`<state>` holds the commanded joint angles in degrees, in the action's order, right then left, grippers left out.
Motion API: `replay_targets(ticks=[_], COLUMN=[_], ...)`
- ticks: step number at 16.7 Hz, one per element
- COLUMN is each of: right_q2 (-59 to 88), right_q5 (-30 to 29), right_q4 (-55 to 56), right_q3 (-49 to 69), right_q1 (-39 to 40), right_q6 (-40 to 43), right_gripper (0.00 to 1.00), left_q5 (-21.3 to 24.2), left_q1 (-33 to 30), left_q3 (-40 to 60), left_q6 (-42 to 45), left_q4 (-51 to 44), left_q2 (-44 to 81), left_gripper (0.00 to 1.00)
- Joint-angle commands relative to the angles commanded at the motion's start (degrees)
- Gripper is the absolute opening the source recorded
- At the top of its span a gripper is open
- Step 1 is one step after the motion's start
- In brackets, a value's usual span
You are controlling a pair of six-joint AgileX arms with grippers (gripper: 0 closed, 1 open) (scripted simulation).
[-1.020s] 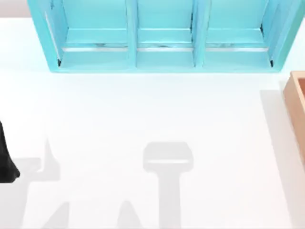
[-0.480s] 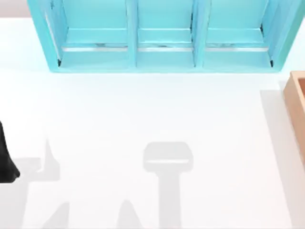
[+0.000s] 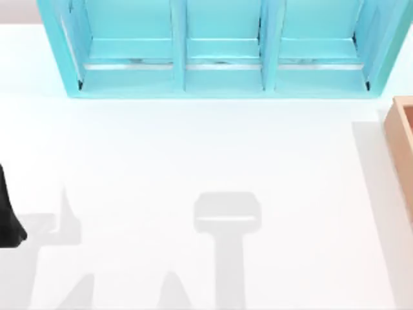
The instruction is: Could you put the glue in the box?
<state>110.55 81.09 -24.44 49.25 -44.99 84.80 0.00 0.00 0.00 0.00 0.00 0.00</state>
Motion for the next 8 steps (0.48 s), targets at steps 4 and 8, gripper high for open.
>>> replay_targets(ticks=[4, 8], right_q2=[0.0, 0.0], right_q5=[0.0, 0.0], right_q4=[0.0, 0.0], right_q3=[0.0, 0.0], right_q1=[0.0, 0.0], right_q6=[0.0, 0.0], right_gripper=[0.38, 0.68], left_q5=[0.0, 0.0], left_q1=[0.0, 0.0], left_q3=[0.0, 0.0], left_q6=[0.0, 0.0], left_q4=[0.0, 0.0], left_q2=[0.0, 0.0], left_gripper=[1.0, 1.0])
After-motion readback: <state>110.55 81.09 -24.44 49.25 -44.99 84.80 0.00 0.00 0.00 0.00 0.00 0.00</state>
